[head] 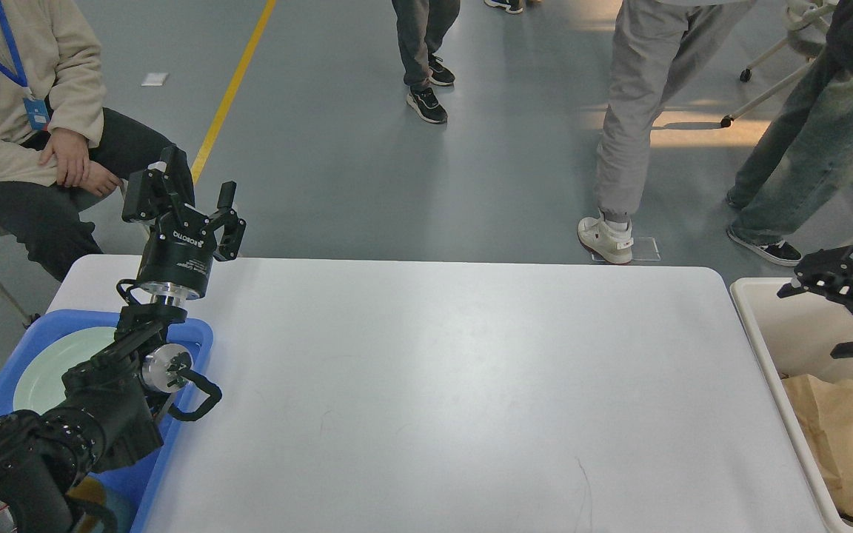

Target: Tidy desktop

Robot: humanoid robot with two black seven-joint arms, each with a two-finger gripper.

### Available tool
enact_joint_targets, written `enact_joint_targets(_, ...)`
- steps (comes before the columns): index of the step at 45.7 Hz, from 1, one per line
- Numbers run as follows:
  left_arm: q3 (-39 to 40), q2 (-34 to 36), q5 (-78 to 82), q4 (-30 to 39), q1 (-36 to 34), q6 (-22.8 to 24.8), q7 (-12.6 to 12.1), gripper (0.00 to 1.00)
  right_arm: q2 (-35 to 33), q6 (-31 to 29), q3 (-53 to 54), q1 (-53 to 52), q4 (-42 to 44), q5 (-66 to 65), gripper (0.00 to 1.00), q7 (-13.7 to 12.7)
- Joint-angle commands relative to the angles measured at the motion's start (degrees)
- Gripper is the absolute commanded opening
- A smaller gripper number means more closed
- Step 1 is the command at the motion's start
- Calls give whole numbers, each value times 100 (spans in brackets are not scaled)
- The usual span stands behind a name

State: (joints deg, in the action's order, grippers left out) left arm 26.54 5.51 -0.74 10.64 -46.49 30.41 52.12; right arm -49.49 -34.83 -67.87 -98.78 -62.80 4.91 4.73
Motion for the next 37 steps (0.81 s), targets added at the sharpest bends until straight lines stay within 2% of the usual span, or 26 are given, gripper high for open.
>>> enact_joint_targets(1,0,3,4,0,0,0,0,96,-473,117,-24,25,-459,106,100,11)
enact_joint_targets(10,0,3,-5,0,0,0,0,96,-808,925,-15,323,-1216,133,100,55)
enact_joint_targets(21,0,3,-5,0,0,0,0,96,-729,1224,90,790,-1507,589,100,99)
enact_joint_targets(37,0,3,4,0,0,0,0,96,193,1383,810,2055,-1480,1108,100,116)
